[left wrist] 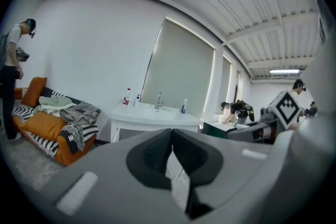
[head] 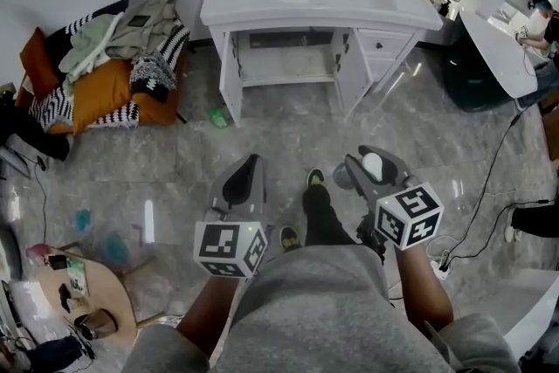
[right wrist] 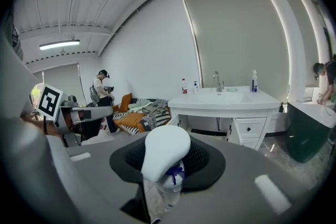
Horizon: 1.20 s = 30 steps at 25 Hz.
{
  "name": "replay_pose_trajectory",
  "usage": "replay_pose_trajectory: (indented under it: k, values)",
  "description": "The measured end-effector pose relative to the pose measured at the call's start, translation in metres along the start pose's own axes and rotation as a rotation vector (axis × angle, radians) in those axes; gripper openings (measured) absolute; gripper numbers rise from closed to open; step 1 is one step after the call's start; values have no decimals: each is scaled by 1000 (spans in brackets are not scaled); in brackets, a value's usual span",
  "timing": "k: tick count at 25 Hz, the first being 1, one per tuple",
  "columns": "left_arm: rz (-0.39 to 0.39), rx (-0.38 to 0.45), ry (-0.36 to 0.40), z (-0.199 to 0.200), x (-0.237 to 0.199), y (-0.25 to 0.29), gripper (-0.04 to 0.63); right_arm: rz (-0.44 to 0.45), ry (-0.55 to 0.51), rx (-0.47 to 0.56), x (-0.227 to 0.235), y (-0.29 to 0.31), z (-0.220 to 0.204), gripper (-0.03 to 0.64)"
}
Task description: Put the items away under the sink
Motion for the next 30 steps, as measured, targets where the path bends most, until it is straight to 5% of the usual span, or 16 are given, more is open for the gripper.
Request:
replay_pose_trajectory:
  k: [30]
  values:
    - [-3, -88, 18, 31, 32, 191, 12, 67, 10, -68, 155, 91, 51, 127]
Point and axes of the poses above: the fingertips, and each gripper's own axes: y forward along the fingers, x to its right, z out of its top, the point moved 3 cm from there along -y, backward along the fingers, and after that the axes turned 10 degrees about z, right-handed, at the moved point
